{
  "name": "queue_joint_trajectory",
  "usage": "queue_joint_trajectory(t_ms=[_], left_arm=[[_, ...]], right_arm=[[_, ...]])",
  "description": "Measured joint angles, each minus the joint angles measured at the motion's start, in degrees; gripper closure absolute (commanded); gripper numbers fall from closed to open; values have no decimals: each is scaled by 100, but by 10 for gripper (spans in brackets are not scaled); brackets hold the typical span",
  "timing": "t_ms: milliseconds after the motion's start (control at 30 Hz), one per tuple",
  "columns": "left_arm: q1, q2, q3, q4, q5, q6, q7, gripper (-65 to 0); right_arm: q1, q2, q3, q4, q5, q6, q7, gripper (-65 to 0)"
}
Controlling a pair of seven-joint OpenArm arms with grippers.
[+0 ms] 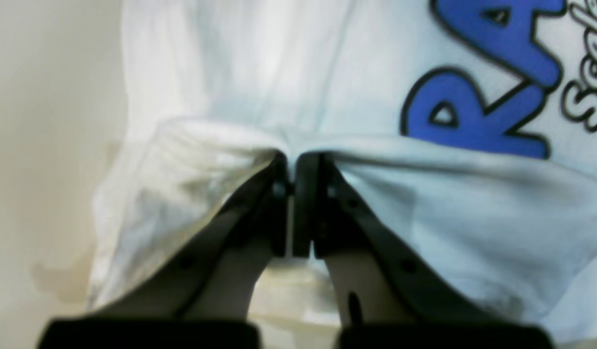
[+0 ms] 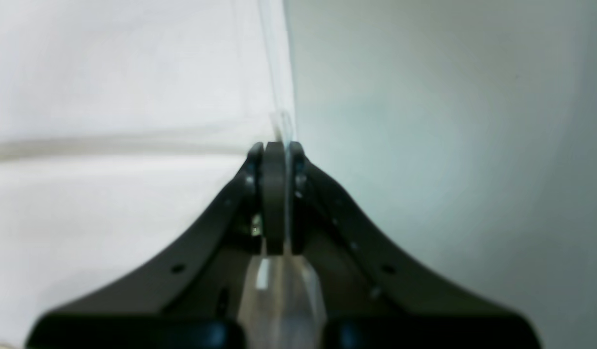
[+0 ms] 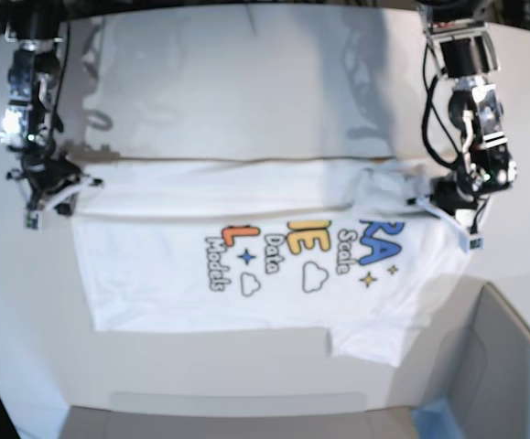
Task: Layout the t-shirt on the table in an organized manner, then fold the t-shirt properly
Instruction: 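Drag the held edge of the t-shirt away to smooth it flat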
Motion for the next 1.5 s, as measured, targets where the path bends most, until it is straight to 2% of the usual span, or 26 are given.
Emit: queue_joint_trajectory(t_ms=[67,700,933,1067,1200,1233,1400,1500], left_arm=[[-24,-11,2,2,-11,-2,-177,0],[-168,-28,26,-35,-20,15,-184,0],[-310,-24,42,-380,-37,15,-203,0],[-282,-28,39,-367,7,20,-192,-120],[-295,-31,39,-275,2,20,-249,-124],[-293,-28,39,-249,2,20,-249,-124],[-293,-26,11,-227,2,20,-243,-122],[-219,-28,2,57,15,20,-151,-122]], right_arm=[[24,0,0,-20,-2,0,-4,0],[87,-4,0,-55,0,-4,-4,0],[280,-4,0,-494,22,2,13,0],[352,-2,0,-522,24,0,2,0],[431,87,0,-522,20,-2,-11,0],[461,109,0,-522,0,-4,-9,-15],[476,125,9,-511,-4,-7,-2,-254],[474,127,11,-505,-4,-7,0,-326]])
